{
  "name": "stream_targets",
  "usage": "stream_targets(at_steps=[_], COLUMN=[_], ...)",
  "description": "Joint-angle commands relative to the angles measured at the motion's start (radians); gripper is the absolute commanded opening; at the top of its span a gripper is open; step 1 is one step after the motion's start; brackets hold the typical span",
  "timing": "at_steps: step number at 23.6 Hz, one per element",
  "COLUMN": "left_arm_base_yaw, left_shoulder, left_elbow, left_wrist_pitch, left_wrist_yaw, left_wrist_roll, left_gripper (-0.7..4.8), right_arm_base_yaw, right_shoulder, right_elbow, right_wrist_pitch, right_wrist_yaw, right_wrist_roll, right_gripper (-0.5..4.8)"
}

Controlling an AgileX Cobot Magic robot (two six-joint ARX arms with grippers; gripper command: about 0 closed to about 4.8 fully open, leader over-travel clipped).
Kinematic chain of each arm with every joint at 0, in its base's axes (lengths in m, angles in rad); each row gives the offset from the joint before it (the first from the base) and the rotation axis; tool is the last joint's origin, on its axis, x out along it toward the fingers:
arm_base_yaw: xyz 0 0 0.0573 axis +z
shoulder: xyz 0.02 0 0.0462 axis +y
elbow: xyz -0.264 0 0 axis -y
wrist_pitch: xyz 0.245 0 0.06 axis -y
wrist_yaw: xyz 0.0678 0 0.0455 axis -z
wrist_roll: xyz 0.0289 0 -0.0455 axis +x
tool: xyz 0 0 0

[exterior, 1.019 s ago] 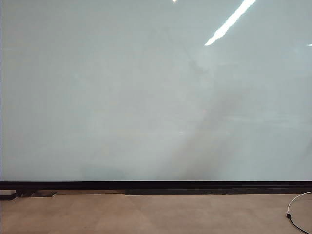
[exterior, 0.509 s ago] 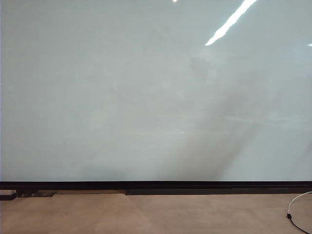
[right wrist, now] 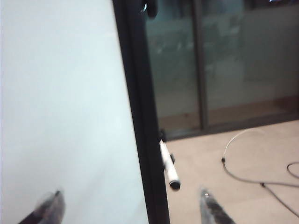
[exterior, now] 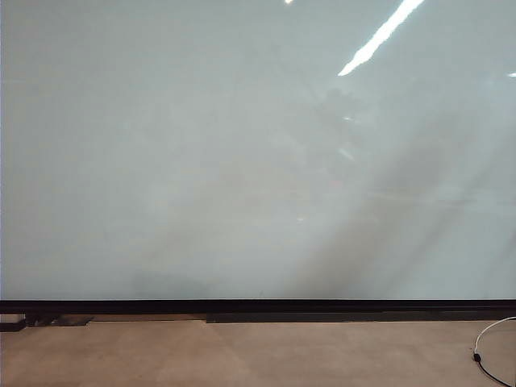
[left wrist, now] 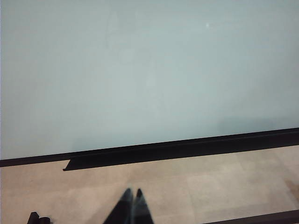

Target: Pick up the pen on the shelf to the right of the whiteboard and draw a triangle.

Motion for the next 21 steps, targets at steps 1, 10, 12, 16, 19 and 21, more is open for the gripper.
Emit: stream_targets(at_steps=[1, 10, 12, 16, 19, 21], left_arm_base_yaw=[0.000, 0.000, 0.000, 0.000, 0.000, 0.000], left_shoulder=[0.000, 0.000, 0.000, 0.000, 0.000, 0.000], left_elbow=[0.003, 0.003, 0.003, 0.003, 0.003, 0.003], left_wrist_pitch=[0.006, 0.006, 0.006, 0.007, 0.006, 0.006], left_wrist_yaw=[0.000, 0.004, 0.004, 0.004, 0.004, 0.004], left_wrist_roll=[0.001, 0.001, 0.001, 0.001, 0.001, 0.001], left_gripper=[-0.05, -0.05, -0.05, -0.05, -0.05, -0.05], right_arm_base_yaw=[0.061, 0.113, 0.109, 0.116, 0.116, 0.116], right_shoulder=[0.073, 0.386, 0.577, 0.952, 1.119, 1.205], right_elbow=[0.002, 0.052, 0.086, 0.172, 0.237, 0.293], right_wrist_pitch=[0.057, 0.242, 0.400, 0.739, 0.829, 0.830], right_wrist_yaw=[-0.017, 0.027, -0.006, -0.045, -0.054, -0.091], right_wrist_roll=[-0.106, -0.275, -0.278, -0.218, -0.202, -0.210], right_gripper=[3.61, 3.61, 3.73, 3.74, 3.74, 3.74])
